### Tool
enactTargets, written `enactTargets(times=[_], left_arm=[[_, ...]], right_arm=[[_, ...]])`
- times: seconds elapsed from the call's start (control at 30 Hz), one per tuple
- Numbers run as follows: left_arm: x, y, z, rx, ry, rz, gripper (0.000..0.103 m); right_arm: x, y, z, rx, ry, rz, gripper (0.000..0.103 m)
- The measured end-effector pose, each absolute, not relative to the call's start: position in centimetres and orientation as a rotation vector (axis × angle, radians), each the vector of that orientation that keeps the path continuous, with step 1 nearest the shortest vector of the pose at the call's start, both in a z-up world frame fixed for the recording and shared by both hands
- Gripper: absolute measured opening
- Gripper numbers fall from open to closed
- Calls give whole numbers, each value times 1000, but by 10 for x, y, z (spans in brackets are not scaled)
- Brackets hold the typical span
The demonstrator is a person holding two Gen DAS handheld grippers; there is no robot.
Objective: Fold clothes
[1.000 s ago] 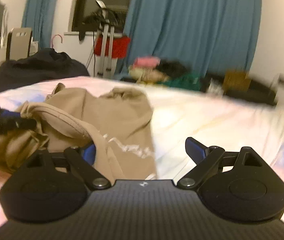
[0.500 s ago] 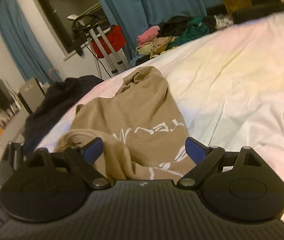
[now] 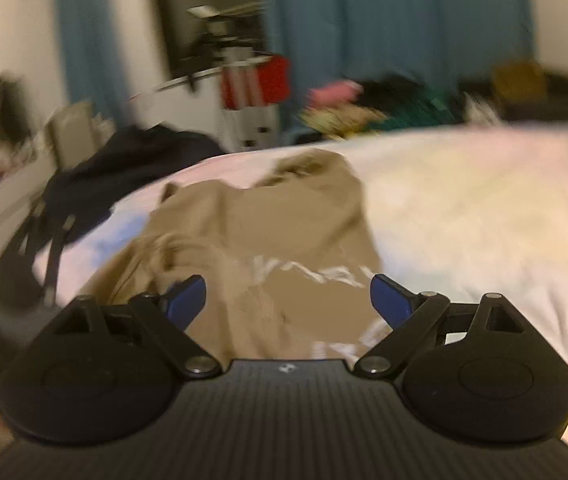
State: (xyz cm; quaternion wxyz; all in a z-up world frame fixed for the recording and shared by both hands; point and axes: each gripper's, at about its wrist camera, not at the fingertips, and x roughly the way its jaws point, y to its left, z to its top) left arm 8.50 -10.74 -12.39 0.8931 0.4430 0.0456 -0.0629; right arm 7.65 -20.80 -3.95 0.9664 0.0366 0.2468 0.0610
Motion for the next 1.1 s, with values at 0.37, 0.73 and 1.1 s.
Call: enactTargets(times=[0.37,0.73,1.1], left_arm=[[92,-58,-79,610,260,7,72],[79,-52,-51,449,209,-204,57],[93,-108,-114,675,257,-317,47]], right_arm=[[86,-187,-66,-146,627,56,34],[90,-290,-44,491,531,27,17],[107,-309,-75,623,607,-133,62]])
